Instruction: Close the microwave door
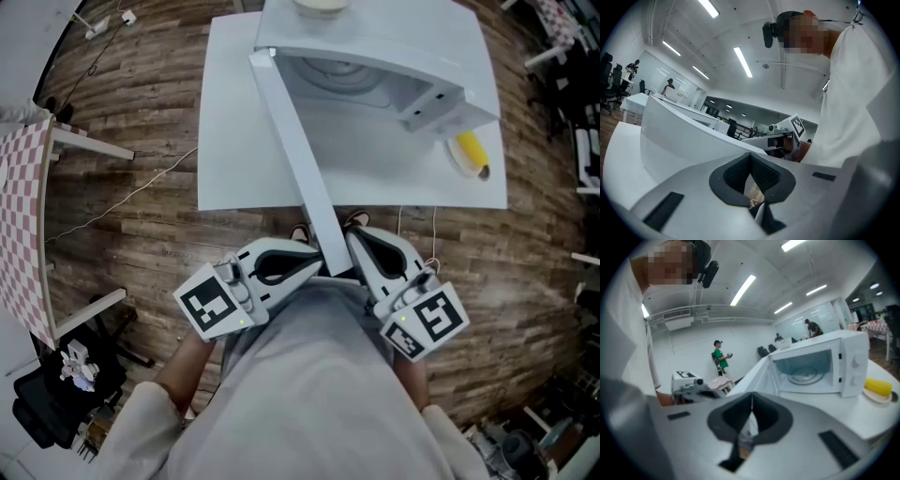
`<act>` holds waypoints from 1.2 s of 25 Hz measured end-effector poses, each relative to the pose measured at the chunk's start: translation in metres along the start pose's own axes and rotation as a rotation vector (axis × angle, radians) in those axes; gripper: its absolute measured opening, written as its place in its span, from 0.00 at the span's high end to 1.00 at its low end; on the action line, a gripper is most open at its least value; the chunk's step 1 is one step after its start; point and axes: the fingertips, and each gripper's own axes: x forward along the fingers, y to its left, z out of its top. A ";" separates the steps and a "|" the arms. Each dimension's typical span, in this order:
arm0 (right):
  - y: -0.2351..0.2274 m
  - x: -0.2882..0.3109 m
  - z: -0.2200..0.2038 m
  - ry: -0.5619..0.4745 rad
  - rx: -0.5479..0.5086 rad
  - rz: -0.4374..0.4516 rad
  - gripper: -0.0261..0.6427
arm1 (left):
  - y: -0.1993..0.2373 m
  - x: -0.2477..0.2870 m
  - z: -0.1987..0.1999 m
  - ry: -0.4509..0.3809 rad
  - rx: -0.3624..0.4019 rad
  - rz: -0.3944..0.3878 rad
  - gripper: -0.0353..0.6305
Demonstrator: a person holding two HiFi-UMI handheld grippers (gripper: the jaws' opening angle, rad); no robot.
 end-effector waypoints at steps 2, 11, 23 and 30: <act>-0.001 0.000 0.000 -0.001 0.001 -0.004 0.93 | 0.000 0.001 0.000 0.005 -0.003 -0.005 0.92; -0.011 -0.006 0.004 -0.027 0.025 -0.022 0.93 | -0.001 0.008 0.003 0.033 -0.007 -0.021 0.92; -0.026 -0.015 0.006 -0.047 0.016 -0.064 0.93 | -0.001 0.022 0.004 0.047 -0.018 -0.045 0.92; -0.037 -0.021 0.007 -0.054 0.026 -0.087 0.93 | 0.002 0.031 0.002 0.051 0.007 -0.067 0.92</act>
